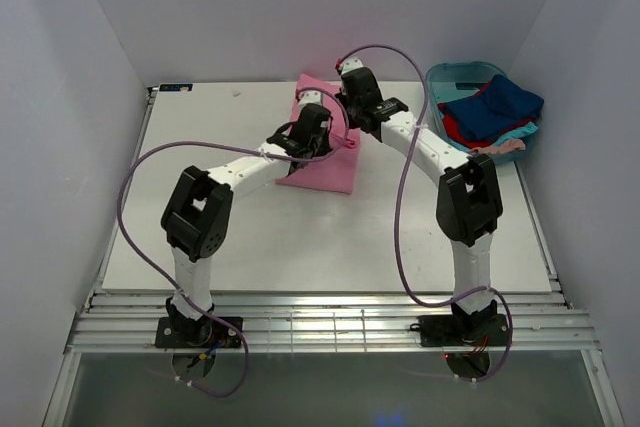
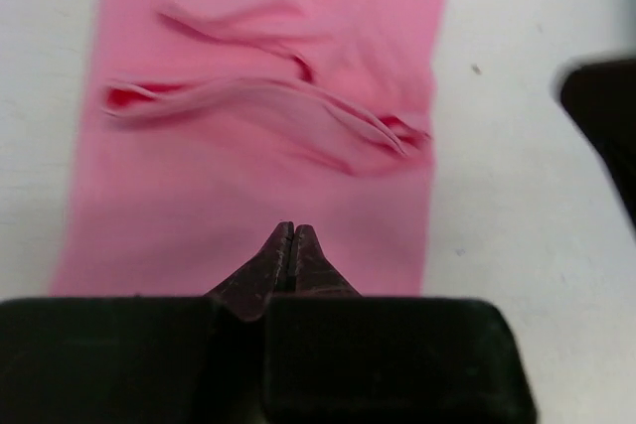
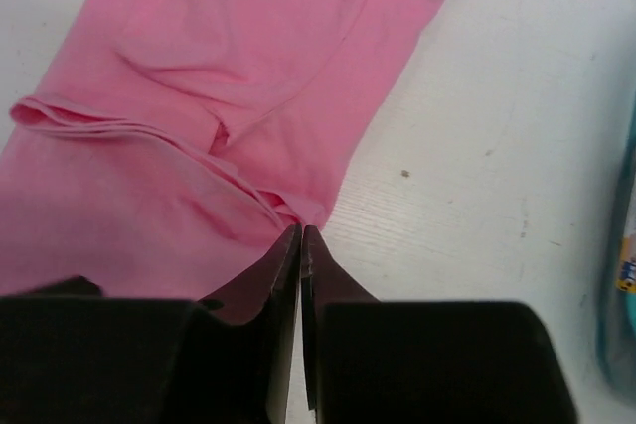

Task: Fold and stack the t-shirts
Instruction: Fold the folded rectangular tshirt in 1/3 of the way

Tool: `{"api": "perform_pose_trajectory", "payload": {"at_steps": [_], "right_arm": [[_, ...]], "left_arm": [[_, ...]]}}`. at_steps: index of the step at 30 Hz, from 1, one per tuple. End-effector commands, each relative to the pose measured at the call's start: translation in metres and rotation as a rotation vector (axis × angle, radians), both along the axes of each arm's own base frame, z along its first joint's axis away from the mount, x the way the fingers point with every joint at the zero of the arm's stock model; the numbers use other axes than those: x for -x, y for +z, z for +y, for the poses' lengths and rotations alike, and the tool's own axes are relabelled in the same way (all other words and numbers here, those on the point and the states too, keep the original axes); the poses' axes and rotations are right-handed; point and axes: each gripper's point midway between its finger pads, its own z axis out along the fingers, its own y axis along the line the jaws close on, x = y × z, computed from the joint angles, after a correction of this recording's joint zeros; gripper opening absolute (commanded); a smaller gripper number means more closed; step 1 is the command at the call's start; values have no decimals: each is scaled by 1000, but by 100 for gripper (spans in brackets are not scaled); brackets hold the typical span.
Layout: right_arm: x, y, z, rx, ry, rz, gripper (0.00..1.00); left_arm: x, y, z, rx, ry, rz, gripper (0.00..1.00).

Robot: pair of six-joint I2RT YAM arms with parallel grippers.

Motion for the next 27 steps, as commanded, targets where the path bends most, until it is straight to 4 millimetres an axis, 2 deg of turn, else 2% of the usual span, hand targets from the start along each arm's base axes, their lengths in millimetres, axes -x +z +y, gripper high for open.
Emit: {"api": "perform_pose_trajectory", "payload": {"at_steps": [1, 2, 4, 5, 10, 16, 23, 27], "right_arm": [[12, -41, 26, -65, 96, 121, 8], [14, -50, 35, -87, 133, 151, 8], [15, -57, 41, -107, 157, 171, 8], [16, -64, 46, -117, 173, 190, 8], [14, -77, 57, -159, 191, 227, 8], [10, -94, 63, -184, 194, 263, 8], [7, -125, 49, -120, 146, 304, 8], [5, -140, 37, -78, 116, 313, 8]], "left_arm": [[19, -39, -37, 63, -82, 87, 0], [19, -55, -41, 61, -88, 119, 0], [19, -70, -41, 46, -87, 144, 0], [20, -86, -40, 26, -86, 166, 0], [23, -116, -31, -45, -88, 197, 0], [39, -138, -23, -55, -92, 234, 0], [68, -151, -15, -34, -73, 276, 0], [83, -153, -19, -25, -80, 289, 0]]}}
